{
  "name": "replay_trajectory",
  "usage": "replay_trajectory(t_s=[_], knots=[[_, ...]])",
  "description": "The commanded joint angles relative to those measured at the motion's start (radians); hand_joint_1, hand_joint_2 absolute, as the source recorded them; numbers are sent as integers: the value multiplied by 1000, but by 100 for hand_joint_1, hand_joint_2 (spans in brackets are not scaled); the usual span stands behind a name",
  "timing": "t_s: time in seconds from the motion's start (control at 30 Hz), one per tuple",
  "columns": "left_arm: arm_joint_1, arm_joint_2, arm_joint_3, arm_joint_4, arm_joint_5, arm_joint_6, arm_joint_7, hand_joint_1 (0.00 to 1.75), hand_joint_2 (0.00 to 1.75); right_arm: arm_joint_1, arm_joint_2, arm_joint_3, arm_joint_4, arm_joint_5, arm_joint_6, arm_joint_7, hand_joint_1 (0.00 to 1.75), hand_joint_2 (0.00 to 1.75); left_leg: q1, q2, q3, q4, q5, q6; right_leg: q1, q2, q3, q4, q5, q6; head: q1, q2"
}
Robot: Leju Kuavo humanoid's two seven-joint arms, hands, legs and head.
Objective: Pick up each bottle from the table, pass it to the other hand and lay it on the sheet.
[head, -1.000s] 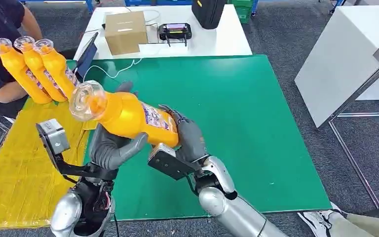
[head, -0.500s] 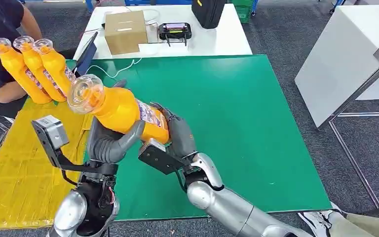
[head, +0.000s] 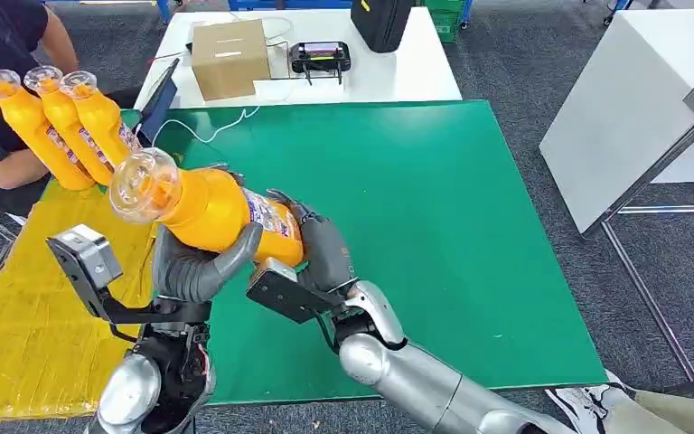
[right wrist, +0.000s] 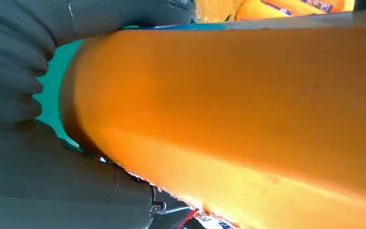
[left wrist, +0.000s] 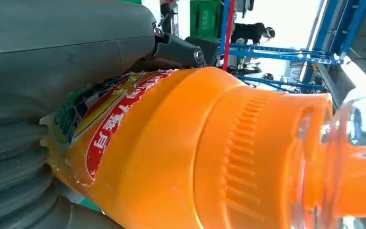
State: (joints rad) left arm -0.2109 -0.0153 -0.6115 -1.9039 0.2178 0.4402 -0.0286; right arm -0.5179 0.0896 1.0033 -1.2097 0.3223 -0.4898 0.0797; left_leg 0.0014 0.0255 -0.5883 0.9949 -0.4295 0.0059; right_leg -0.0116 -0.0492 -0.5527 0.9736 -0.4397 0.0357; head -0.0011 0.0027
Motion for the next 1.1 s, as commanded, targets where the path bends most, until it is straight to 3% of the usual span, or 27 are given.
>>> replay_trajectory(t_s=[0.03,0.07,0.1,0.13,0.37,0.4,0.53,0.57,0.63,0.7,0.77,0.8,0.97,1.03,1.1], knots=[[-51,18,-58,27,-15,-45,-7,175,175,1,-33,38,108,1,-26,2,175,175,1,-5,2,0,0,-1,1,0,4,-1,-1,-1,0,0],[-42,11,-43,41,-18,-66,-20,175,175,1,-25,23,141,-9,-24,-14,175,175,1,-5,3,-1,0,-1,1,1,5,-2,-1,-1,0,0],[-40,8,-32,49,-45,-86,-25,175,175,-1,-21,10,163,-14,-3,-13,143,175,1,-5,3,-1,0,-1,1,0,5,-2,-1,-1,0,0],[-44,11,-29,50,-72,-99,-20,175,175,-4,-22,3,174,-13,14,-5,0,175,1,-3,3,-1,0,0,1,0,4,-2,0,-1,0,0],[-38,-3,44,54,-205,-169,21,175,175,25,-53,-41,163,47,51,17,0,175,1,-4,2,-1,0,0,0,0,3,-1,0,-1,0,0],[-22,3,57,50,-281,-181,25,175,175,60,-84,-60,129,63,54,25,0,0,1,-5,3,-1,0,0,1,1,5,-2,-1,-1,0,0],[-11,3,66,46,-287,-187,22,175,175,78,-109,-63,108,56,52,16,0,0,0,-5,3,-1,0,0,0,0,5,-2,-1,-1,0,0],[29,18,101,27,-306,-206,1,175,175,157,-198,-84,50,33,35,-31,0,0,0,-4,2,-1,0,0,0,0,3,-1,-1,-1,0,0],[57,10,152,18,-402,-232,-2,175,175,241,-260,-119,-39,50,50,-12,0,0,1,-7,4,-3,0,0,0,-2,8,-4,-1,-1,0,0],[78,-19,242,20,-585,-272,-14,175,175,511,-284,-313,-343,231,139,31,0,0,0,-9,3,-3,0,0,0,-5,7,-4,-2,-1,-1,0],[114,-33,318,-33,-740,-318,-22,175,175,716,-318,-387,-571,324,150,22,0,0,1,-15,1,-1,0,0,0,-11,6,-3,-4,0,0,0],[120,-36,329,-44,-741,-332,-24,175,175,738,-323,-388,-597,333,152,28,0,0,1,-20,2,0,-2,0,0,-14,8,-2,-6,-1,1,0],[123,-61,337,-44,-754,-351,-28,175,175,703,-290,-399,-561,343,173,33,0,0,0,-10,-5,2,-3,0,0,-4,-1,1,-3,-1,-1,0],[124,-56,344,-56,-908,-357,-16,175,175,742,-282,-419,-606,360,146,4,0,0,0,-10,-5,1,-2,0,0,-5,-1,0,-2,-1,0,0],[135,-29,338,-85,-1306,-381,3,175,175,825,-295,-435,-741,361,101,-38,0,0,0,-11,-6,1,-2,0,0,-5,-2,1,-3,-1,0,0]])
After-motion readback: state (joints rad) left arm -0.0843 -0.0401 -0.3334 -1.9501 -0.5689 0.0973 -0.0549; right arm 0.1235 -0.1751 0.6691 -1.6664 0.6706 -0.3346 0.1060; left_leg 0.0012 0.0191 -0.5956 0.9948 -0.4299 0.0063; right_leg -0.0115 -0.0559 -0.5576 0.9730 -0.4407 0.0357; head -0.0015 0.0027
